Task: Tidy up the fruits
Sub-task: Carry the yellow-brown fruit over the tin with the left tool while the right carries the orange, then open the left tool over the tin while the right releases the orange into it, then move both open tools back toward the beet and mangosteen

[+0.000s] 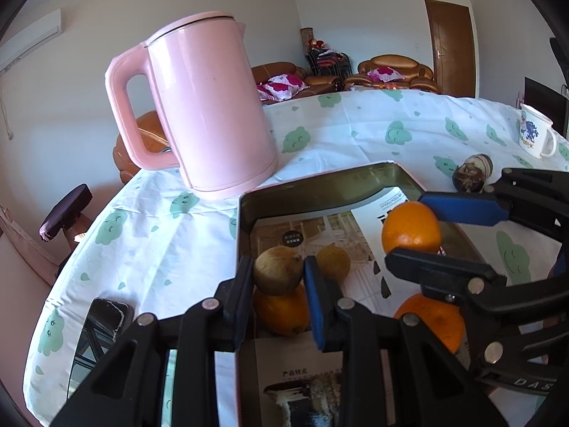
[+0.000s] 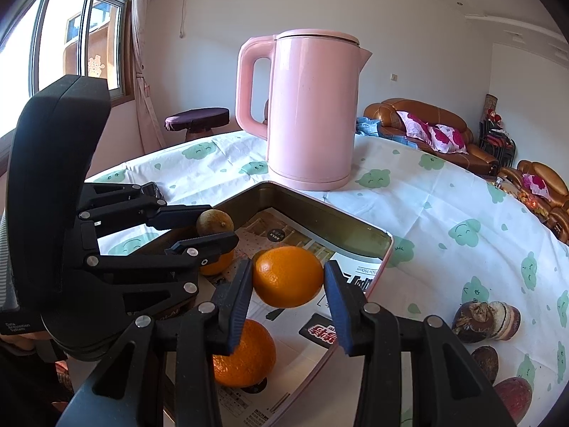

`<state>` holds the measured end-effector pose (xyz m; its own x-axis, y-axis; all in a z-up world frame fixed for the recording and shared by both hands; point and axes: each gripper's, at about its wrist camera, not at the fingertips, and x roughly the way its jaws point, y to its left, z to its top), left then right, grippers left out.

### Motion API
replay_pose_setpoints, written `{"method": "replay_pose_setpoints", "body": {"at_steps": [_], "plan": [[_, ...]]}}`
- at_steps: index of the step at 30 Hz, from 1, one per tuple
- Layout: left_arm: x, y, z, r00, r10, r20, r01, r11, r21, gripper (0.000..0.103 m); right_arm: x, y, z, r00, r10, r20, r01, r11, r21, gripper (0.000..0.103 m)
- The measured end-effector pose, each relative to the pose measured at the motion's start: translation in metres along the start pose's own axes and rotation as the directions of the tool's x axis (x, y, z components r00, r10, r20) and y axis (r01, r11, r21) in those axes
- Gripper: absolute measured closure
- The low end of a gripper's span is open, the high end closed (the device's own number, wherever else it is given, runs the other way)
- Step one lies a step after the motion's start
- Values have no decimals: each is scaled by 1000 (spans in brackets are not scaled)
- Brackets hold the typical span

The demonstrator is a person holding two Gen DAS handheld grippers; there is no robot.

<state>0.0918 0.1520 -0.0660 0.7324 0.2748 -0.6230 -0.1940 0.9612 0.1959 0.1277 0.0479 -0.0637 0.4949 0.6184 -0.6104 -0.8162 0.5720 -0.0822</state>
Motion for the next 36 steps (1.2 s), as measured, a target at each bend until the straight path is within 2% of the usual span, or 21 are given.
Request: {"method": "replay_pose_setpoints", "body": {"at_steps": [14,29,36], "plan": [[1,-6,-1,999,38,1,-38,998,44,71,14,-4,-2,997,-5,-77,6,1000,20,60],[-2,-3,0,999,32,7,-32,999,32,66,13,-4,-2,997,-10,-72,11,1000,26,59],[-3,0,0,1000,4,8,-4,1000,2,65,9,-5,-1,998,-34,-50,36,999,30,53]]}}
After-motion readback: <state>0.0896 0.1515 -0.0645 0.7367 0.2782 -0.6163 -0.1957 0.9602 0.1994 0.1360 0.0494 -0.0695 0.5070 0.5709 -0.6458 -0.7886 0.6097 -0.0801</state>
